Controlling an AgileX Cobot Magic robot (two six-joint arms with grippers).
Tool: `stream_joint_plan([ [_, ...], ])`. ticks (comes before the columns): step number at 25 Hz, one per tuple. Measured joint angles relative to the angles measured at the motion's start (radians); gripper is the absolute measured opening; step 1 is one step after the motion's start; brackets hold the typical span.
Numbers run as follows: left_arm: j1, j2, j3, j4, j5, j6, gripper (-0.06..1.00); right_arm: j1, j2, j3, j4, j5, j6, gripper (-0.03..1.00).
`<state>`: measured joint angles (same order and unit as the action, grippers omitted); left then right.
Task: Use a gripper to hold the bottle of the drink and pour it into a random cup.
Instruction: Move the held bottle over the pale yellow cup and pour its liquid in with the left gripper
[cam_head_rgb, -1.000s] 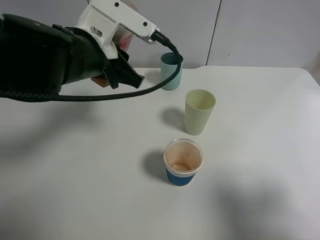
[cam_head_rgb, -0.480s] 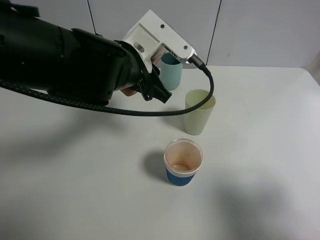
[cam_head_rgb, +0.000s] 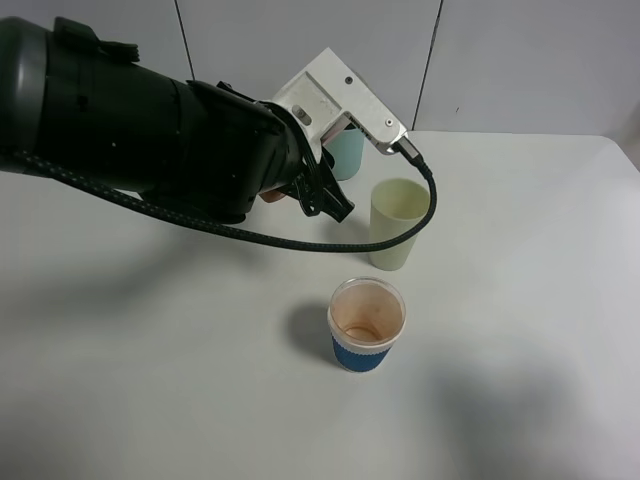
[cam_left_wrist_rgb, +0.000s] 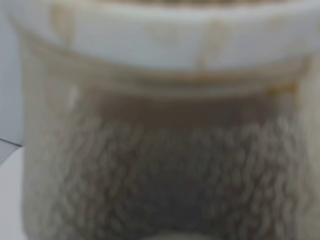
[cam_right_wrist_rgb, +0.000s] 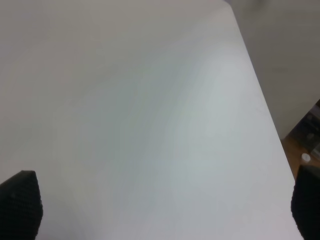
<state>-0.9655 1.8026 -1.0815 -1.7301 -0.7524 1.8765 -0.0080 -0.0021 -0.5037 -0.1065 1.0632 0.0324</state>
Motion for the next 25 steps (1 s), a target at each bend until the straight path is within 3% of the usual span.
stream_joint_plan([
  [9,-0.001,0.027,-0.035,0.041,-0.008,-0.003,0.33,0.000,0.000,0.000,0.000,0.000,0.000,0.99],
  [16,-0.005,0.108,-0.105,-0.001,-0.066,0.139,0.33,0.000,0.000,0.000,0.000,0.000,0.000,0.99],
  [25,-0.005,0.166,-0.106,-0.003,-0.089,0.196,0.33,0.000,0.000,0.000,0.000,0.000,0.000,0.99],
])
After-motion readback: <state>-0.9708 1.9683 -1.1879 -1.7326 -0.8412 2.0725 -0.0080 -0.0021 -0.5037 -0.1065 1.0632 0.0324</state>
